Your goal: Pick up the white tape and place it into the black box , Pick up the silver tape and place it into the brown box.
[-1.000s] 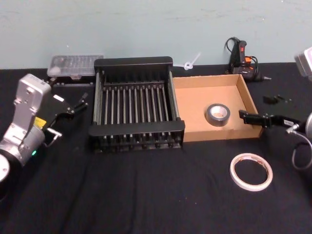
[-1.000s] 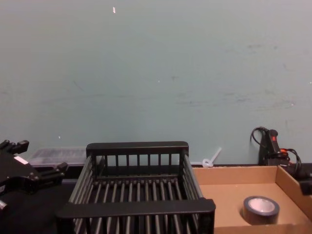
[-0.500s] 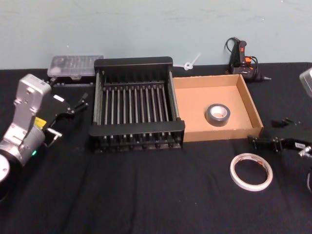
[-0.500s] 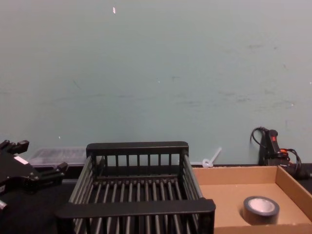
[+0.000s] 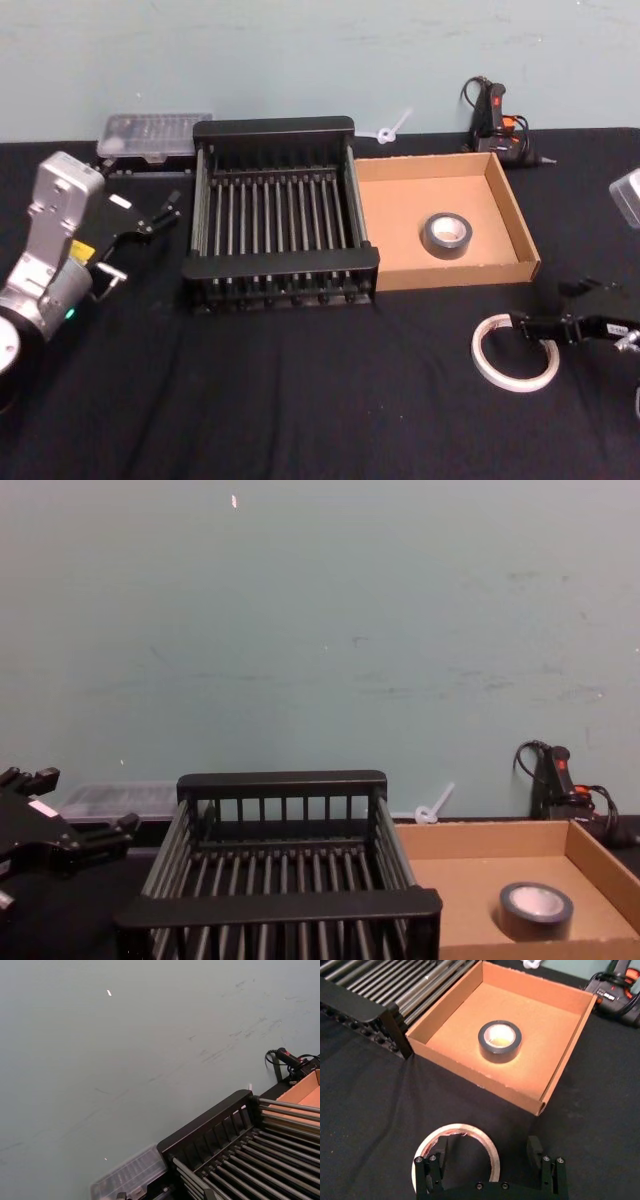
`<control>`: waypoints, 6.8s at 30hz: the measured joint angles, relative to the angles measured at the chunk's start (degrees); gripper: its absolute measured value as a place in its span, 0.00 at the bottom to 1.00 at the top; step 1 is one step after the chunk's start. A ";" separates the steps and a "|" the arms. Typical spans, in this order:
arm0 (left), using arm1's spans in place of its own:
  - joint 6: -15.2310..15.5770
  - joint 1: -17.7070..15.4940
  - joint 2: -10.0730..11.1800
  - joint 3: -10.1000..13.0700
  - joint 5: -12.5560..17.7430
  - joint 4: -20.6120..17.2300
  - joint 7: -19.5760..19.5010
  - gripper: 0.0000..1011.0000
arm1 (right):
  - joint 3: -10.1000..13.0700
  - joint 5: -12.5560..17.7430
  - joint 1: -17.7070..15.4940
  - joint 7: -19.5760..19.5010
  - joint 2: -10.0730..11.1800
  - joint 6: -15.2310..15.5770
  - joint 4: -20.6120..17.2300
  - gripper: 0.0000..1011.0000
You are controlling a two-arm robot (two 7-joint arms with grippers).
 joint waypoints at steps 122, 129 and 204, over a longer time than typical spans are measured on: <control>0.00 0.00 0.00 0.00 0.00 0.00 0.00 0.99 | -7.05 4.58 4.15 -1.14 1.15 1.57 5.16 0.89; 0.00 0.00 0.00 0.00 0.00 0.00 0.00 0.99 | -7.05 4.56 4.15 -1.14 1.15 1.60 5.16 0.70; 0.00 0.00 0.00 0.00 0.00 0.00 0.00 0.99 | -6.72 5.51 7.31 -1.41 0.24 -4.14 2.49 0.08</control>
